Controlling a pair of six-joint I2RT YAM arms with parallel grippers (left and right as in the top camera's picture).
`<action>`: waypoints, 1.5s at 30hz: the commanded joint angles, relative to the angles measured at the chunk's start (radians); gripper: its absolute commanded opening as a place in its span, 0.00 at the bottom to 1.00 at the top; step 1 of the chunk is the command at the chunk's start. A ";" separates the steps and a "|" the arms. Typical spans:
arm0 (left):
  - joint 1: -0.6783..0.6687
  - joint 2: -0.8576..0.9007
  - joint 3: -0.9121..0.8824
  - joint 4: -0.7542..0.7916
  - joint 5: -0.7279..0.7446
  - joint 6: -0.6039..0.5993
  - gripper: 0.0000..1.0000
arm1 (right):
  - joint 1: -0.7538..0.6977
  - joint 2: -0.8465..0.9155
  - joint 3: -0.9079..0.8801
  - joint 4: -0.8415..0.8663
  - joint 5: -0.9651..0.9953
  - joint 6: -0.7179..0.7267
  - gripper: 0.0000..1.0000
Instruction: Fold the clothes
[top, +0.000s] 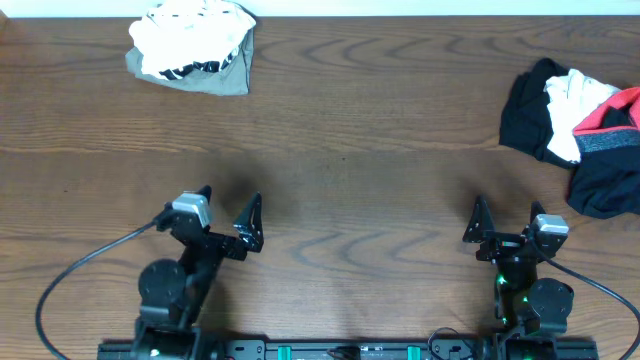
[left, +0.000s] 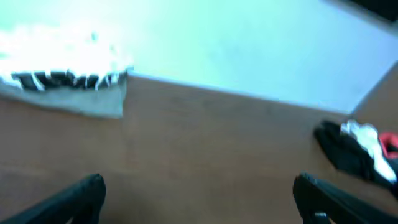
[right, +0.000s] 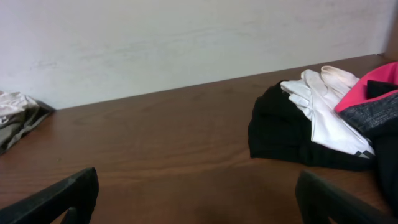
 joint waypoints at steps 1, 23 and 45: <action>0.033 -0.047 -0.090 0.087 0.003 0.003 0.98 | -0.003 -0.006 -0.002 -0.004 -0.007 -0.016 0.99; 0.191 -0.265 -0.159 -0.150 -0.005 0.142 0.98 | -0.003 -0.006 -0.002 -0.004 -0.007 -0.016 0.99; 0.217 -0.265 -0.159 -0.153 -0.024 0.246 0.98 | -0.003 -0.006 -0.002 -0.004 -0.007 -0.016 0.99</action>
